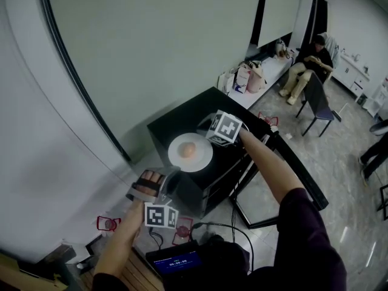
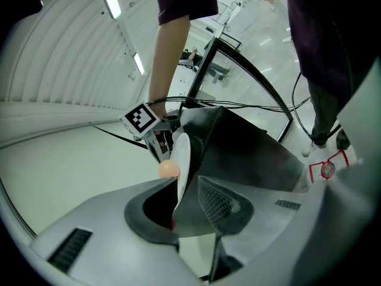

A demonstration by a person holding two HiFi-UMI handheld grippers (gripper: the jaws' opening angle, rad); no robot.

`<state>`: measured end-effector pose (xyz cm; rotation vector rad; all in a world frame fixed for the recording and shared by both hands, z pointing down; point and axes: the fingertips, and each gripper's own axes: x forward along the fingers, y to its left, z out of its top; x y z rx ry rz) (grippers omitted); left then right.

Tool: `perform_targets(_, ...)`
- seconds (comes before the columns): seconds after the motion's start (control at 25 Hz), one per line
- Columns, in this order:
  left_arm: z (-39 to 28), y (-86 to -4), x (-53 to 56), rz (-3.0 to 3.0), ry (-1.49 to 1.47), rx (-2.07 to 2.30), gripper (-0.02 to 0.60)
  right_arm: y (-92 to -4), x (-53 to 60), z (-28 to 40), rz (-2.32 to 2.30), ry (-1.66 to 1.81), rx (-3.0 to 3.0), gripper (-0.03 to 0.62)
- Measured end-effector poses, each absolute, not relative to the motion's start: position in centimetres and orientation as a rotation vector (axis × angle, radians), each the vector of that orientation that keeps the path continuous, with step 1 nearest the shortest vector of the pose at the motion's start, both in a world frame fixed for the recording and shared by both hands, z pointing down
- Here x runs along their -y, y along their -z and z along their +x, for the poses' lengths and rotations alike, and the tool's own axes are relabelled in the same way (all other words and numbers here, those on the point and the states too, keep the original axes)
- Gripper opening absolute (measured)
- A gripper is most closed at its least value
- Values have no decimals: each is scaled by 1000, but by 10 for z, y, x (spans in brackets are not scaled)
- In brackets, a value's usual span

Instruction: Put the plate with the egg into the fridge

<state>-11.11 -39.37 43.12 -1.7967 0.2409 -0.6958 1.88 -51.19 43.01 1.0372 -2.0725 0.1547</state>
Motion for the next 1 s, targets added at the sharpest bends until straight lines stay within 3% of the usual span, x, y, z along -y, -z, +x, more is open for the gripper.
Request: perform_targets(1.0,-128,-425,398,-1437,672,-287,21,-419,486,-13,1143,-131,2103,6)
